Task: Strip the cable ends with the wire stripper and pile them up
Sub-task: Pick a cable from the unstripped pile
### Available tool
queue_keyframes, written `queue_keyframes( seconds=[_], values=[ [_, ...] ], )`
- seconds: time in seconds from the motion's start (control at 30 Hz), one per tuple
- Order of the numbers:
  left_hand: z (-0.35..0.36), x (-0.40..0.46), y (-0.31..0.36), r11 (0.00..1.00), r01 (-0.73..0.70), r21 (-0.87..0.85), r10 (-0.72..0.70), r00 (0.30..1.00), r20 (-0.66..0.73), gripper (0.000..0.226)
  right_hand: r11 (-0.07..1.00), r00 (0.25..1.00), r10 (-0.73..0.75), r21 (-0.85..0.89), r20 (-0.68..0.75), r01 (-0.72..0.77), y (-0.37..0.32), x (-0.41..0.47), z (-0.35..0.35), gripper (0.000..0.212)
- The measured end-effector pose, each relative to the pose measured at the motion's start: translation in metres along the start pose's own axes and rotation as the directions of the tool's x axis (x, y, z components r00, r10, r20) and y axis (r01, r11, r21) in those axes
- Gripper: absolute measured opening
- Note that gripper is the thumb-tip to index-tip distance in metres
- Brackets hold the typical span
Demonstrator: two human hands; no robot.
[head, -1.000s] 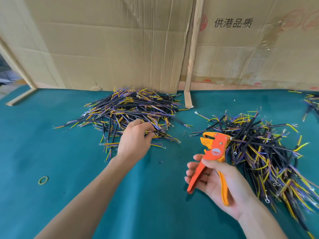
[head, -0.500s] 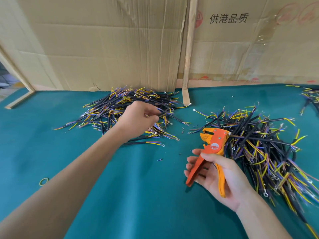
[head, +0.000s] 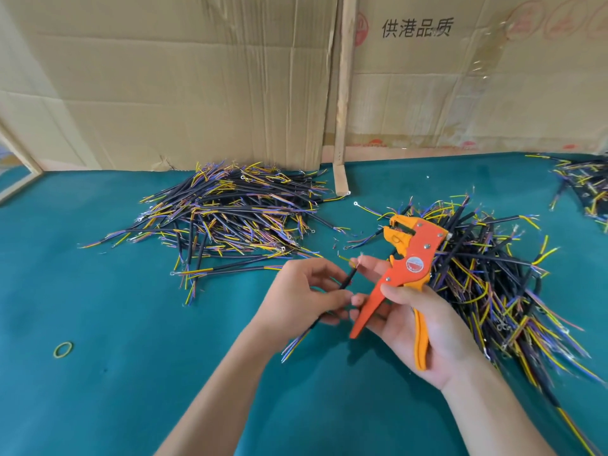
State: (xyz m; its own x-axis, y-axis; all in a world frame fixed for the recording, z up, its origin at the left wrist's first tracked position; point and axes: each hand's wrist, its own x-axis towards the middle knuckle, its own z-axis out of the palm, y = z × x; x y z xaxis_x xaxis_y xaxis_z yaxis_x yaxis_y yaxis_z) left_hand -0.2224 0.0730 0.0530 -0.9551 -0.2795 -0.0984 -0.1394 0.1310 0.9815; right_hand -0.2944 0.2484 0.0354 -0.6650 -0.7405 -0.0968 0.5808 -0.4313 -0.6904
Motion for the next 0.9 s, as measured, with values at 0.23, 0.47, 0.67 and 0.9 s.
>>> queue_keyframes(
  seconds=[0.23,0.47,0.67,0.9],
  values=[
    [0.004,-0.007,-0.008,0.979,0.078,-0.186,-0.060,0.993,0.097,0.023,1.000,1.000,0.014,-0.002,0.008,-0.014,-0.005,0.000,-0.006,0.049],
    [-0.011,-0.043,-0.025,0.979,0.119,-0.164,-0.108,0.991,0.075,0.017,0.998,0.998,-0.050,0.028,-0.037,0.051,-0.007,0.002,-0.013,0.049],
    [-0.034,-0.083,-0.046,0.985,0.084,-0.153,-0.095,0.993,-0.065,0.032,0.994,0.995,-0.090,0.065,-0.046,0.093,-0.010,0.004,-0.017,0.056],
    [-0.026,-0.078,-0.041,0.984,0.057,-0.167,-0.086,0.980,-0.177,0.016,0.993,0.996,-0.080,0.083,-0.045,0.083,-0.009,0.003,-0.017,0.056]
  ],
)
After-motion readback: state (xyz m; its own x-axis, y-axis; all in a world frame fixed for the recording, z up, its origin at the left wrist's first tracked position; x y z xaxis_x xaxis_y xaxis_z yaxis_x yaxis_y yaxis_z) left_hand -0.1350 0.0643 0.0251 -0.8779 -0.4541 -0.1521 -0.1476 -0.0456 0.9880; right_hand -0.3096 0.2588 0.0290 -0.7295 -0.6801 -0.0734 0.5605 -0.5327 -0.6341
